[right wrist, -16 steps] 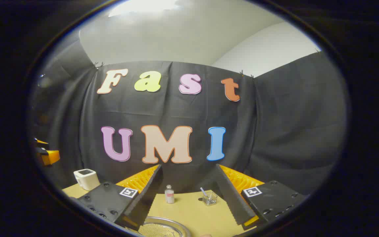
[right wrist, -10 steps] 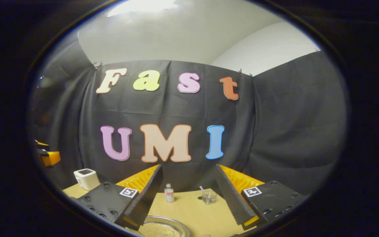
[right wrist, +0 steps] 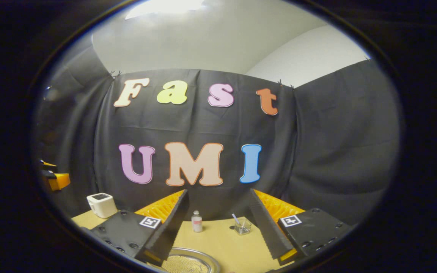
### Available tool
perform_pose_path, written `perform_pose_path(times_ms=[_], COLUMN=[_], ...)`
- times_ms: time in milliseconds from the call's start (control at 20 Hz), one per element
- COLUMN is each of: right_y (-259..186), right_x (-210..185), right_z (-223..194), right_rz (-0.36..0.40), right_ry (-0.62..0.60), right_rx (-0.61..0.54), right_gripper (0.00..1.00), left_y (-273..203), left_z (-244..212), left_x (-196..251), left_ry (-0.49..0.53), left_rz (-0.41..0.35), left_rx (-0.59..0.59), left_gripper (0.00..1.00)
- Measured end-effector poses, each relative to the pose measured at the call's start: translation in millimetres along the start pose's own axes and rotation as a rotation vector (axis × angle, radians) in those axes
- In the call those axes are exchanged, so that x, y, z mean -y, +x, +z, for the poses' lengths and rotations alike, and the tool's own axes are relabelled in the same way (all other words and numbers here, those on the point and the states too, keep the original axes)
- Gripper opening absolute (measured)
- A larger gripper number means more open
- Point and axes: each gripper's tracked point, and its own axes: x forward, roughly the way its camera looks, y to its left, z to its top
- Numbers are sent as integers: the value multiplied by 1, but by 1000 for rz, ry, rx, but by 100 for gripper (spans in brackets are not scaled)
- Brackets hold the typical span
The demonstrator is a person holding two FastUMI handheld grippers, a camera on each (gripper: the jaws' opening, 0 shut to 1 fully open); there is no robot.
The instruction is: First push the handle of the pot to place it horizontally, then grasp the pot with both hands and set it on the induction cooktop.
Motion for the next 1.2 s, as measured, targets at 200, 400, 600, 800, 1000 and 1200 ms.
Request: perform_pose_path(times_ms=[200,400,600,800,1000,1200], right_y=[-1,-1,-5,-12,-15,-20], right_x=[-3,-11,6,-11,-18,-22], right_z=[-14,-37,-43,-50,-65,-95], right_rz=[22,54,5,54,83,103], right_ry=[14,59,8,-15,-43,-53], right_rx=[-55,-146,-145,-153,-186,-256], right_gripper=[73,39,16,5,7,8], left_y=[-2,-5,-7,-7,-8,-8], left_z=[0,1,-1,-3,-3,-2], left_x=[-1,-1,-3,-3,-5,-8], left_ry=[8,11,24,22,29,32], left_rz=[0,1,3,2,7,12], left_rx=[1,4,3,-1,-1,5], left_gripper=[92,92,96,96,96,96])
